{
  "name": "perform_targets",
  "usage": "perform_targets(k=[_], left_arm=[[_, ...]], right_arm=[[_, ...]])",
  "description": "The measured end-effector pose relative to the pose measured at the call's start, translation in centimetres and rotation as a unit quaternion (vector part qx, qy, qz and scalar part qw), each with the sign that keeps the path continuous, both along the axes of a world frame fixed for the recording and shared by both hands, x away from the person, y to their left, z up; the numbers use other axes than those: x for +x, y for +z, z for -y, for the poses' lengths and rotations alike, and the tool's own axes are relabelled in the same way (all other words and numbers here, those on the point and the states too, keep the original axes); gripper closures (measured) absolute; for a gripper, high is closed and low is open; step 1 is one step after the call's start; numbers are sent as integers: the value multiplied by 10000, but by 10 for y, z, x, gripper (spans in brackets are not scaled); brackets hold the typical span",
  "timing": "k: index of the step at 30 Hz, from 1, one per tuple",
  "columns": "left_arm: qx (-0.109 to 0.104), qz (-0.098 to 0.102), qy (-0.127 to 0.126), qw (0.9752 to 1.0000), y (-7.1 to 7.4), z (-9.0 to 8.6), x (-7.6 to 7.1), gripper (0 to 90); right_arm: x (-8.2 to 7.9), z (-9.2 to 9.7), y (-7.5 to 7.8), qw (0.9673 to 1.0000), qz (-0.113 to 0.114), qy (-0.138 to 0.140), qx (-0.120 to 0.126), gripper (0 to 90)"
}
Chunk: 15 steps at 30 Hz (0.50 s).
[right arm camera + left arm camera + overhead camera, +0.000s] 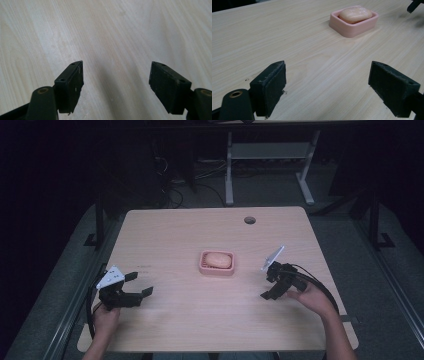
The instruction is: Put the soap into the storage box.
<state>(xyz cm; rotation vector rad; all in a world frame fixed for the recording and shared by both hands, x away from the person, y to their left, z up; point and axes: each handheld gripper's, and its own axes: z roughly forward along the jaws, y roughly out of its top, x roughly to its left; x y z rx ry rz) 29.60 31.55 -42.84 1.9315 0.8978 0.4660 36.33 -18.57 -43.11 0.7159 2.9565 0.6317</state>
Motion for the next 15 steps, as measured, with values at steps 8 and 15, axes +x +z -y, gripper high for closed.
perform_targets(k=[8,15], left_arm=[[-16,5,6,10000,0,1,0,143],[-12,36,28,10000,0,0,0,143]], right_arm=[[-19,9,-2,9997,121,-77,182,271],[-37,15,-6,9984,360,-254,341,262]])
